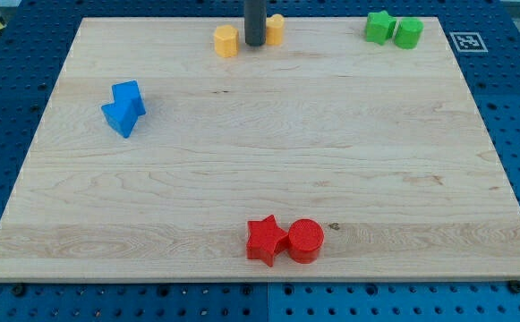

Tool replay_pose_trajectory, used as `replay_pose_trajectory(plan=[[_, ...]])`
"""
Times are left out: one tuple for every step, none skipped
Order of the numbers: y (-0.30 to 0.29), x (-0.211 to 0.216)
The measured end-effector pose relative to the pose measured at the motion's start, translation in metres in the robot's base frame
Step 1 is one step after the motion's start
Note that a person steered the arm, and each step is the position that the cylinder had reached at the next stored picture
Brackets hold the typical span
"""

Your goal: Move the yellow heart diagonal to the bottom left of the green star

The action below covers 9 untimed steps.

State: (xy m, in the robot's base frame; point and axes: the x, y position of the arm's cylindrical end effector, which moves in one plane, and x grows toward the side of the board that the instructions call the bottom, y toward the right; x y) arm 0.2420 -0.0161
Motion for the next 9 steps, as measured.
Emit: replay_pose_trajectory(plan=[[-0.023,-0.033],[-0.025,-0.048],[0.030,-0.029],[0.107,0.031],[0.164,0.093],[0.169,0.088],[0.153,0.048],[0.123,0.013],[0.076,-0.011]])
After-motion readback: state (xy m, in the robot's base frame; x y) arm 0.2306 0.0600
